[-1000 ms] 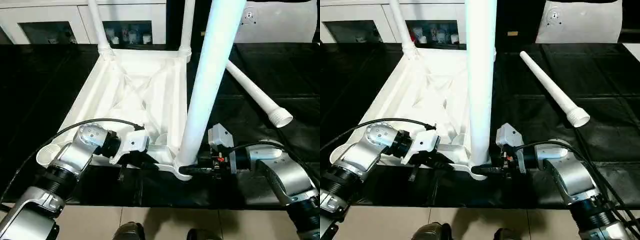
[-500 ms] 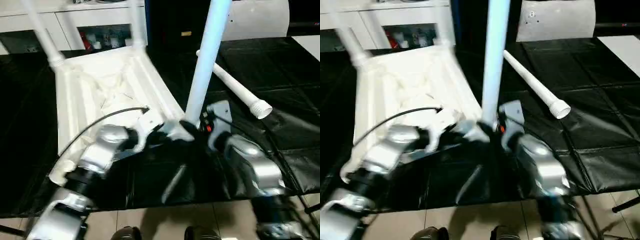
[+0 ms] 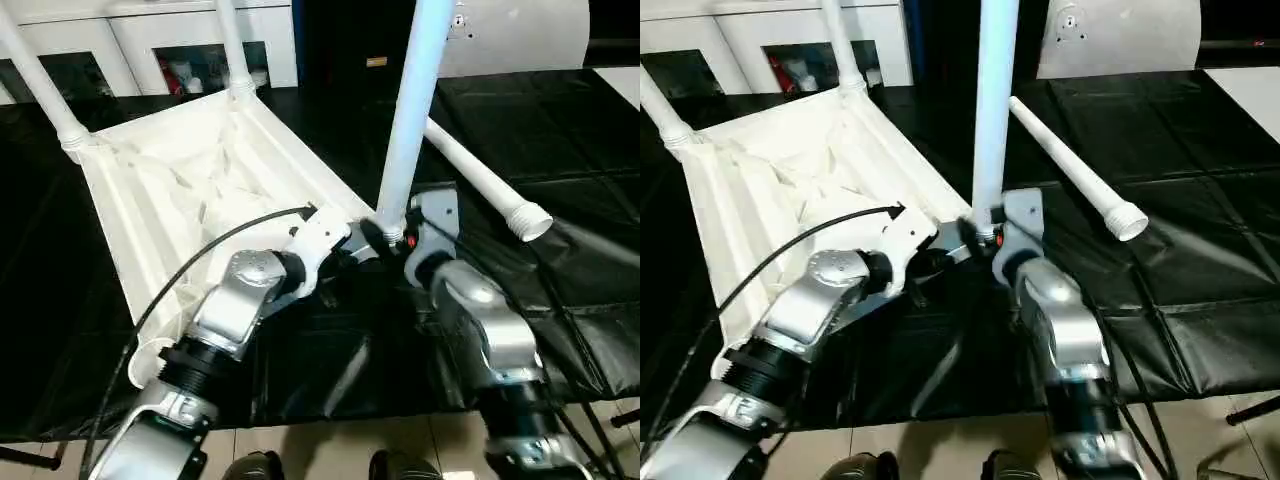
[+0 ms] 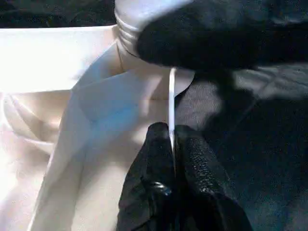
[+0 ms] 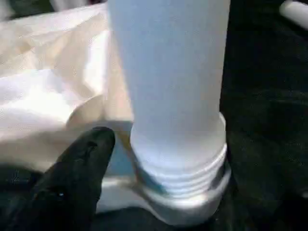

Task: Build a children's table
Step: Rotate leg to tighten

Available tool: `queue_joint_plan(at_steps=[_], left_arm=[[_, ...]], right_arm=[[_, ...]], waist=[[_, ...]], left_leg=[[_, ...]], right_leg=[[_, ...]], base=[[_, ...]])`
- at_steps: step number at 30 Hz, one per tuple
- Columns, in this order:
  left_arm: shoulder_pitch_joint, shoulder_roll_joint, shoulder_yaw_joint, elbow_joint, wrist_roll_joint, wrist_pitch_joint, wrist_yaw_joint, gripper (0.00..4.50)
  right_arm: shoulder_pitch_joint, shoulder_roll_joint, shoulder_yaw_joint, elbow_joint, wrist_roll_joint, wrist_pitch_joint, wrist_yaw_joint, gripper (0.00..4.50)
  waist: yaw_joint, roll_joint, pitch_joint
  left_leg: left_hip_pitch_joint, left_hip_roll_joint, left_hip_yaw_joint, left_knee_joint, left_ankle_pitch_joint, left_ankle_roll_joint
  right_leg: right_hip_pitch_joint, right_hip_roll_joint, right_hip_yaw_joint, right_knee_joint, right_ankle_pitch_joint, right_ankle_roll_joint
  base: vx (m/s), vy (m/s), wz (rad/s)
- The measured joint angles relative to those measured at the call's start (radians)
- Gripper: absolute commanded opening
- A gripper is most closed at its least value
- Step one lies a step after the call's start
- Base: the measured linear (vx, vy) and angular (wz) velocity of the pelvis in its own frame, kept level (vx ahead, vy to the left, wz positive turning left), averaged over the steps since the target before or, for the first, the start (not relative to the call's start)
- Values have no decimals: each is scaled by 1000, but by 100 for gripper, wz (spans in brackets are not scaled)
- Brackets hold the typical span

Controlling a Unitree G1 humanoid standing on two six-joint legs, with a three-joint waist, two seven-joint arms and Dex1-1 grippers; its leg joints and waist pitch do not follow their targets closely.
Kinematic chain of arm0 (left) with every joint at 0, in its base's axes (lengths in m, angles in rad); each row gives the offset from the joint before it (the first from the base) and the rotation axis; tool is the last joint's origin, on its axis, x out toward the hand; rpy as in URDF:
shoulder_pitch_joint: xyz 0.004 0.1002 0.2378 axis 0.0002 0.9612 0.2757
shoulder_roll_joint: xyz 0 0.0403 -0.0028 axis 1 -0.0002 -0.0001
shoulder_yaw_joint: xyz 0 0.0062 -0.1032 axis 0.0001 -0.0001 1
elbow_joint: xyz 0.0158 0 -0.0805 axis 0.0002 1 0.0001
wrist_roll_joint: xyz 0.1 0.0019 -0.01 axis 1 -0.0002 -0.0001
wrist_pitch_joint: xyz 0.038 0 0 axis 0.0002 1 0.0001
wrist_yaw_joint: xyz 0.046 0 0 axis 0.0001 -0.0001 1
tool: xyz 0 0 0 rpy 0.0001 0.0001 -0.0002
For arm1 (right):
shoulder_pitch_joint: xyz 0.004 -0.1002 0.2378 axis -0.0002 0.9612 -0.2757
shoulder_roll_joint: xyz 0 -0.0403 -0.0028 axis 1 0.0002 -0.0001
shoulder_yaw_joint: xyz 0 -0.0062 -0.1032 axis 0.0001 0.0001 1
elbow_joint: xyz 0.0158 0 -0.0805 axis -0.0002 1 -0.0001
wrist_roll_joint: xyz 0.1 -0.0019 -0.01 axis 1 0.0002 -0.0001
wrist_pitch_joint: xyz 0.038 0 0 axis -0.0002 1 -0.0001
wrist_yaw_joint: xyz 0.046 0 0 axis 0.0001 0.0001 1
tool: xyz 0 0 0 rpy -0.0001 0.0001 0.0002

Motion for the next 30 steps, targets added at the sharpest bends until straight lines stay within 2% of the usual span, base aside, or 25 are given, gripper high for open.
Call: queue_joint_plan(at_steps=[4, 7, 10, 14, 17, 19, 22, 24, 30], left_arm=[[2, 50, -11, 0, -8, -42, -72, 0], [12, 134, -27, 8, -42, -124, -194, 0], [14, 198, -32, 29, -51, -205, -303, 0], [19, 238, -52, 44, -79, -278, -446, 0], [18, 261, -73, 48, -99, -305, -538, 0], [10, 284, -91, 67, -104, -345, -588, 0], [3, 300, -104, 89, -105, -395, -633, 0], [-4, 304, -112, 99, -100, -416, -658, 0], [-15, 307, -125, 118, -99, -447, -685, 0]], right_arm=[[38, -75, 17, -43, 19, -20, 117, 441], [79, -216, 35, -101, 66, -50, 304, 441], [80, -274, 37, -124, 106, -57, 428, 441], [82, -352, 60, -155, 158, -51, 584, 441], [79, -405, 86, -171, 176, -51, 686, 441], [75, -427, 107, -166, 194, -51, 750, 441], [50, -434, 117, -157, 205, -51, 804, 408], [35, -440, 125, -153, 211, -51, 826, 405], [32, -474, 143, -152, 241, -26, 897, 353]], waist=[[8, -1, 1], [13, -1, 1], [23, -1, 1], [59, -1, 1], [76, -2, 1], [80, -2, 1], [82, -2, 1], [83, -3, 1], [84, -5, 1]], left_leg=[[-2, 0, 0, 0, 0, 0], [-4, 0, 0, 0, 0, 1], [-4, 1, -1, 2, 0, 1], [-6, 1, -1, 7, 0, 2], [-8, 0, -1, 14, -3, 5], [-8, 0, -1, 17, -3, 6], [-7, 0, -1, 20, -3, 5], [-6, 0, -1, 21, -2, 4], [-5, 0, -1, 22, -1, 5]], right_leg=[[-1, 0, -1, 0, 0, 0], [-2, 0, -1, -1, 0, 0], [-2, 0, -2, 1, 0, 0], [-1, -1, -2, 2, 0, 0], [-1, -3, -1, 5, 0, 0], [-1, -4, -1, 7, 0, -1], [-1, -5, -1, 12, 0, -1], [-1, -5, -1, 15, 0, -1], [0, -5, -2, 15, 1, -1]], base=[[0, 0, 0], [0, 0, 0], [0, 0, 0], [0, 0, 0], [0, 0, 0], [0, 0, 0], [0, 0, 0], [0, 0, 0], [0, 0, 0]])
